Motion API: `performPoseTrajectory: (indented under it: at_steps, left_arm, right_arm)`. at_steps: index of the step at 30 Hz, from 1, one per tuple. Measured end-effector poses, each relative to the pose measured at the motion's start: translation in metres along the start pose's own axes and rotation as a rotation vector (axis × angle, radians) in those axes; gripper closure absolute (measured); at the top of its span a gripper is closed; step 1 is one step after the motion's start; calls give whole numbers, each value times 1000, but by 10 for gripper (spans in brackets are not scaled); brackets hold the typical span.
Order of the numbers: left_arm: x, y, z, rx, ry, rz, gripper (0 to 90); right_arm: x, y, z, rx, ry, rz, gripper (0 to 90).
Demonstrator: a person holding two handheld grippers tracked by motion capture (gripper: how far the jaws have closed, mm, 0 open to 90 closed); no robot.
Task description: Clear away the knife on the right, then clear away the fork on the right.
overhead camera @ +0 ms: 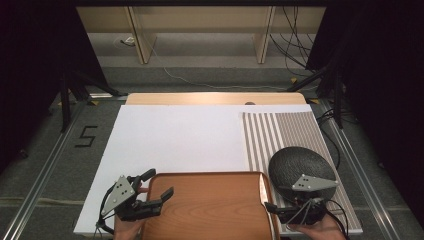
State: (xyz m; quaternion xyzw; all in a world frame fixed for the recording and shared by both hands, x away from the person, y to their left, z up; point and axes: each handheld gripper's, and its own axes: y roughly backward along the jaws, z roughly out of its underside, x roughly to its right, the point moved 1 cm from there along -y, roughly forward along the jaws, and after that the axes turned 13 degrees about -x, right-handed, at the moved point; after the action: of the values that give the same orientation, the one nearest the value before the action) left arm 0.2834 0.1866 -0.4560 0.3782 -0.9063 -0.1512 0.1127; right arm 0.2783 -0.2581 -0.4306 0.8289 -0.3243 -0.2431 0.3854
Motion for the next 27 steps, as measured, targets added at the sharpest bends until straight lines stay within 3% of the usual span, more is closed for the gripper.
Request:
performPoseTrajectory:
  at_steps: [12,27]
  left_arm:
    - [0,3,1,4,9,-4,171]
    - [1,3,2,4,13,3,171]
  right_arm:
    - [13,12,9,40,-49,20,208]
    - [25,21,21,29,-87,77,201]
